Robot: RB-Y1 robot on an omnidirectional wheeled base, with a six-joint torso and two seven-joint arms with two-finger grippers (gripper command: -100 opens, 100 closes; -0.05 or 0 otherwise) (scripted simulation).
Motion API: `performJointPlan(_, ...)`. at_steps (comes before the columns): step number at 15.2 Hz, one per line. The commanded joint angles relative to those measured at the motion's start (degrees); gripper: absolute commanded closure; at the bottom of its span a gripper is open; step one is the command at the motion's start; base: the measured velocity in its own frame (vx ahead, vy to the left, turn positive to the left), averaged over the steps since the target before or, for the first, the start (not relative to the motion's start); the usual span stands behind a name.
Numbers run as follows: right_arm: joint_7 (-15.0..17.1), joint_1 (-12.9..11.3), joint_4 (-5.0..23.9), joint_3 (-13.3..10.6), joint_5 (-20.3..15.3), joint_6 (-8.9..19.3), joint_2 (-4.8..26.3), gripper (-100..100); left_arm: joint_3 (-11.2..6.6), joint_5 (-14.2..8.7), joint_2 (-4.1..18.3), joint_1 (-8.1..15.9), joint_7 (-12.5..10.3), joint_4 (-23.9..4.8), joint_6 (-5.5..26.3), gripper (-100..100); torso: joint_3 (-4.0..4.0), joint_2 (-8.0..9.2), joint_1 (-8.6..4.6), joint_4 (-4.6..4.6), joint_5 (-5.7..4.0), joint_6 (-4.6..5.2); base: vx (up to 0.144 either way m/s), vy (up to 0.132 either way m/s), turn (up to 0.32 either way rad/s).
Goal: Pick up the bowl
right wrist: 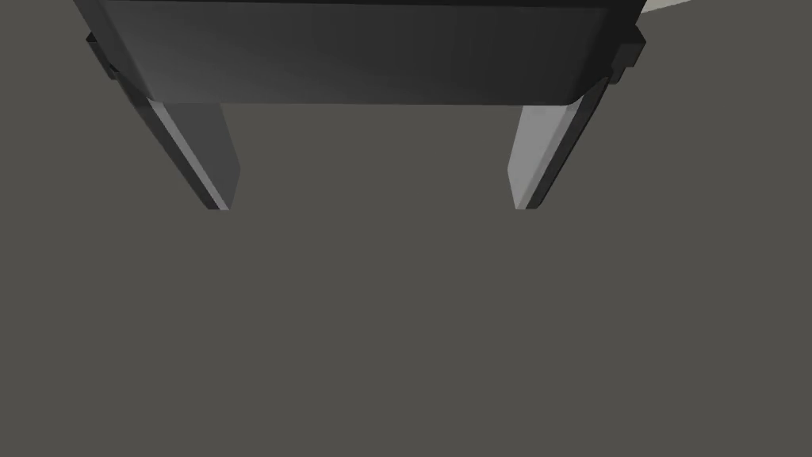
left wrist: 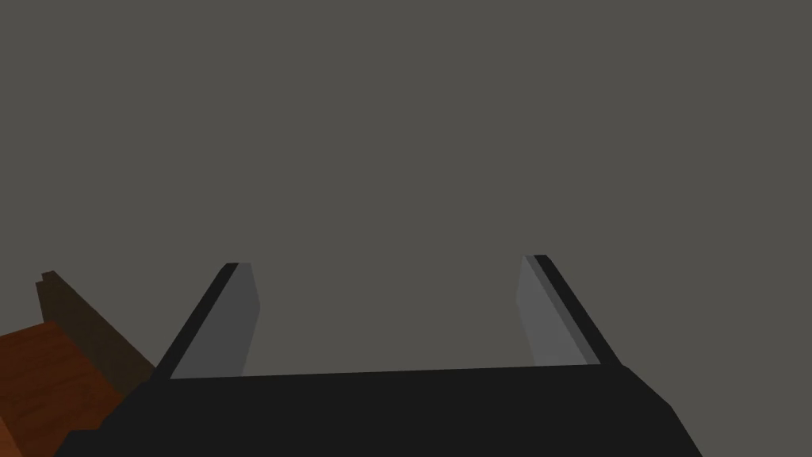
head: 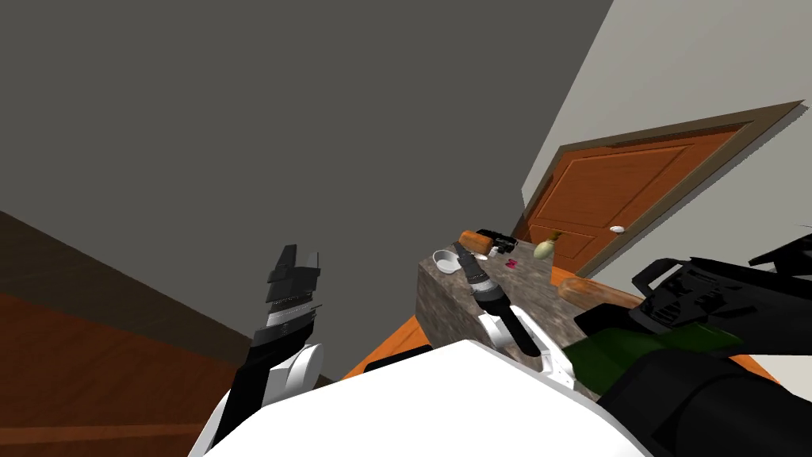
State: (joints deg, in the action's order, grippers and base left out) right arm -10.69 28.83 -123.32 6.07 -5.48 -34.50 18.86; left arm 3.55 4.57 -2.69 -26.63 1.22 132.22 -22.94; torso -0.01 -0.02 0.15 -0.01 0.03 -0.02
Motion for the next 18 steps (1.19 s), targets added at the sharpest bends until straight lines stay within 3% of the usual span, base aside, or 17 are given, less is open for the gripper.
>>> performJointPlan(1,-0.44,0.63,1.02,-0.15,-0.77,-0.56,2.07,-100,0.0,0.0,0.0,0.0,0.0,0.0,0.0,0,0.0,0.0,0.0,0.0,0.0,0.0,-0.002,0.042,0.08)
performJointPlan(6,-1.76,1.61,5.56,-0.33,-3.51,-0.77,8.75,-100,0.0,0.0,0.0,0.0,0.0,0.0,0.0,0,0.0,0.0,0.02,0.0,0.01,0.01,0.004,0.046,0.097)
performJointPlan(8,-1.76,1.61,5.56,-0.33,-3.51,-0.77,10.06,-100,0.0,0.0,0.0,0.0,0.0,0.0,0.0,0,0.0,0.0,0.02,0.0,0.01,0.01,0.002,0.038,0.057)
performJointPlan(11,-2.8,2.39,9.08,-0.6,-5.48,-0.77,14.62,-100,0.0,0.0,0.0,0.0,0.0,0.0,0.0,0,0.02,0.03,-0.03,0.01,0.0,0.01,-0.001,0.036,0.094)
performJointPlan(13,-2.8,2.39,9.08,-0.6,-5.48,-0.77,15.88,-100,0.0,0.0,0.0,0.0,0.0,0.0,0.0,0,0.0,0.01,-0.01,0.0,0.0,0.01,0.003,0.036,0.057)
performJointPlan(16,-3.97,3.24,12.9,-0.99,-7.5,-0.6,20.38,-100,0.0,0.0,0.0,0.0,0.0,0.0,0.0,0,0.0,0.0,-0.02,0.0,0.0,0.01,0.005,0.038,0.09)
performJointPlan(18,-3.97,3.24,12.9,-0.99,-7.5,-0.6,21.99,-100,0.0,0.0,0.0,0.0,0.0,0.0,0.0,0,0.0,0.0,-0.01,0.0,0.0,0.01,0.002,0.032,0.072)
